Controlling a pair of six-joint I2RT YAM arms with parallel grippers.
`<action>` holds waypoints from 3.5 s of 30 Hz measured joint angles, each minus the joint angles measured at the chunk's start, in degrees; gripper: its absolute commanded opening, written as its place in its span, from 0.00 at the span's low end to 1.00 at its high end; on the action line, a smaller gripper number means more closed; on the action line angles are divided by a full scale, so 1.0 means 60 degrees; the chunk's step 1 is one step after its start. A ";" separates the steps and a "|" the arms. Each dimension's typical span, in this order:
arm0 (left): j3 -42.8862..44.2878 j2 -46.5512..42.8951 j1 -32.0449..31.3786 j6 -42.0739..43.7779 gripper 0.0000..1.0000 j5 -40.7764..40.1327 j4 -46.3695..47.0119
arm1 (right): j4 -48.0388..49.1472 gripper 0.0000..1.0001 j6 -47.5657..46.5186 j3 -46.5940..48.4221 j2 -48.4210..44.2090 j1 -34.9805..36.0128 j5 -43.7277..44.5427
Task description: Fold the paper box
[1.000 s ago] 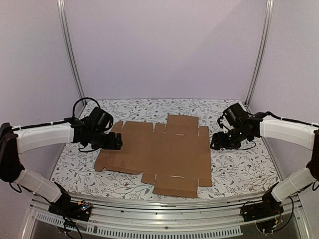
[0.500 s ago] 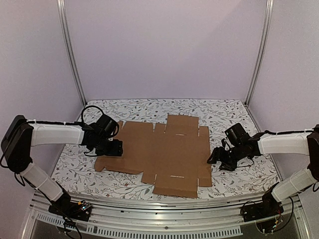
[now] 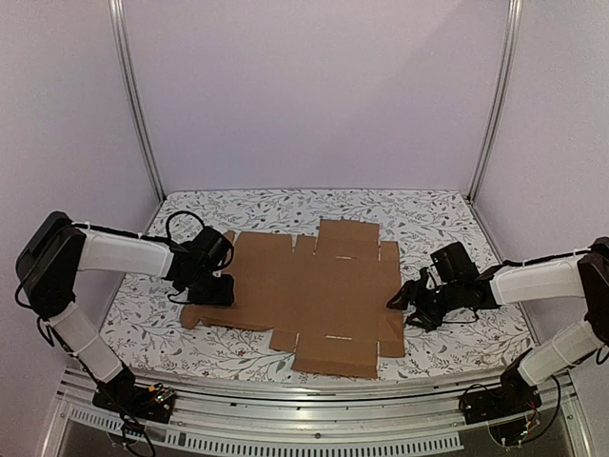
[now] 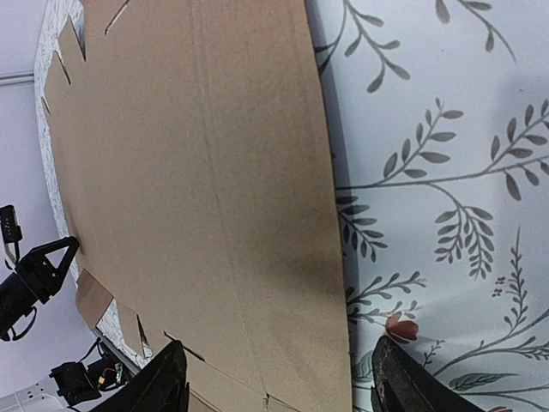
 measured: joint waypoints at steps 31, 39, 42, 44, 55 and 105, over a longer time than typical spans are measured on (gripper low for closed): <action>0.0463 0.0703 -0.0004 0.0069 0.25 -0.0189 0.0248 | 0.3960 0.71 0.0805 -0.1647 -0.1971 -0.0018 -0.0583; 0.0510 0.0747 -0.0011 0.0069 0.23 -0.0189 0.0255 | 0.4543 0.65 0.0820 -0.1654 -0.1694 -0.0011 -0.0820; 0.0514 0.0747 -0.0015 0.0069 0.23 -0.0200 0.0255 | 0.4605 0.56 0.0823 -0.1654 -0.1377 0.0022 -0.0816; 0.0510 0.0747 -0.0018 0.0069 0.23 -0.0211 0.0251 | 0.4626 0.49 0.0816 -0.1654 -0.1235 0.0069 -0.0812; 0.0510 0.0747 -0.0029 0.0069 0.22 -0.0222 0.0255 | 0.4492 0.00 0.0652 -0.1643 -0.1100 0.0219 -0.0761; 0.1745 -0.4244 -0.0262 0.1235 0.77 -0.0029 -0.2874 | -0.7883 0.00 -1.1985 1.0958 0.3727 0.0688 0.2918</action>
